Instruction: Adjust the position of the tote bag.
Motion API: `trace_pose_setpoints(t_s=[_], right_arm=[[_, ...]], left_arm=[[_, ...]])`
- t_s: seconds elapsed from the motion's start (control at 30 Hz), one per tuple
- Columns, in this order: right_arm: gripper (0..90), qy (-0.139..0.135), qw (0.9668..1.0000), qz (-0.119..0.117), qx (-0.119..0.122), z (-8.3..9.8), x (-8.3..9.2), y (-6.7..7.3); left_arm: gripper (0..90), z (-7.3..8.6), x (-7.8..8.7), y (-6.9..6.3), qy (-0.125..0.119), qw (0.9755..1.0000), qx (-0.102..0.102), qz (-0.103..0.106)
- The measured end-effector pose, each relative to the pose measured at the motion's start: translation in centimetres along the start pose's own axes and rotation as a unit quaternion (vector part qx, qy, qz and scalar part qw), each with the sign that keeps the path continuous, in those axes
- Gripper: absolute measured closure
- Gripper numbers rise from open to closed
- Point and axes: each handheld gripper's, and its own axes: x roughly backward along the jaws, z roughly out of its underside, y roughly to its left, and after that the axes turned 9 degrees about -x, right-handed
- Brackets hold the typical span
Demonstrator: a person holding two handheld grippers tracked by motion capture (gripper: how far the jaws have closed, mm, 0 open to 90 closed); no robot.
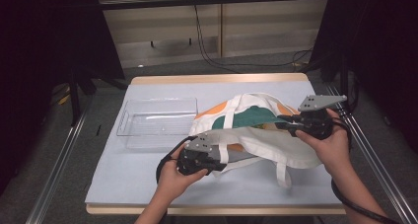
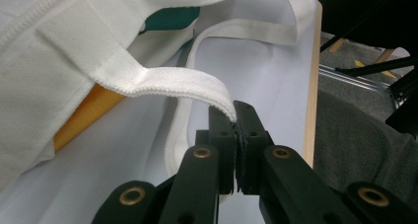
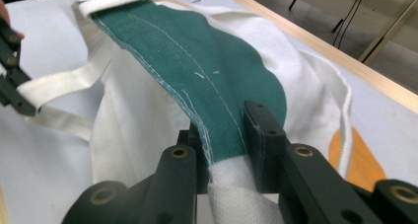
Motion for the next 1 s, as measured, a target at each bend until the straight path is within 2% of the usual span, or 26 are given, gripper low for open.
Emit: trace_pose_setpoints(t_s=[0.03,0.07,0.13,0.17,0.3,0.43,0.47,0.5,0.53,0.57,0.6,0.67,0.7,0.8,0.83,0.87,1.0], right_arm=[[75.5,0.0,0.9999,0.002,-0.012,-0.6,0.1,-0.3],[75.5,0.0,0.9999,0.002,-0.012,-0.6,0.1,-0.3],[75.9,-0.002,0.9998,0.005,-0.019,-1.1,0.1,-0.6],[76.1,-0.004,0.9995,0.008,-0.03,-1.6,0.1,-1.0],[76.6,-0.003,0.9992,0.014,-0.037,-2.3,0.1,-1.3],[77.1,0.001,0.9988,0.02,-0.045,-3.2,-0.2,-1.6],[77.2,0.002,0.9986,0.021,-0.049,-3.4,-0.3,-1.8],[77.3,0.0,0.9983,0.022,-0.053,-3.5,-0.3,-1.9],[77.3,0.001,0.9981,0.022,-0.057,-3.7,-0.4,-2.0],[77.4,0.0,0.998,0.023,-0.059,-3.8,-0.4,-2.1],[77.4,0.0,0.998,0.023,-0.059,-3.8,-0.4,-2.1],[77.6,0.001,0.9978,0.026,-0.061,-4.0,-0.5,-2.3],[77.8,0.001,0.9977,0.028,-0.062,-4.1,-0.5,-2.5],[78.2,0.0,0.9971,0.03,-0.07,-4.3,-0.7,-3.0],[78.3,-0.001,0.9969,0.029,-0.073,-4.3,-0.9,-3.3],[78.3,-0.001,0.9969,0.029,-0.073,-4.3,-0.9,-3.3],[78.6,-0.002,0.9963,0.032,-0.079,-4.3,-1.2,-3.9]], left_arm=[[88.1,0.1,0.0,0.0,-0.001,1.0,-0.001,0.001],[88.1,0.1,0.1,0.0,0.004,1.0,-0.002,0.003],[88.1,0.4,0.0,-0.1,-0.002,1.0,0.002,0.005],[88.1,0.5,0.0,-0.1,0.003,1.0,0.001,0.008],[88.1,1.1,0.1,-0.1,0.02,0.9998,-0.001,0.009],[88.1,1.5,0.0,-0.1,0.008,0.9999,0.008,0.011],[88.1,1.6,0.2,0.0,0.02,0.9997,0.007,0.009],[88.1,1.6,0.2,0.0,0.02,0.9997,0.007,0.009],[88.1,1.7,-0.1,-0.1,0.004,0.9999,0.015,0.008],[88.1,1.8,-0.1,0.0,0.016,0.9999,0.004,0.005],[88.1,1.8,-0.1,0.0,0.016,0.9999,0.004,0.005],[88.1,2.0,-0.2,0.0,0.013,0.9999,0.007,0.008],[88.1,2.0,-0.1,0.0,0.024,0.9997,0.005,0.005],[88.1,2.5,-0.2,0.0,0.02,0.9997,0.01,0.003],[88.1,2.5,-0.2,0.1,0.028,0.9996,0.01,0.003],[88.1,2.7,-0.3,0.0,0.017,0.9997,0.017,0.002],[88.2,3.2,-0.3,0.0,0.024,0.9995,0.019,0.002]])
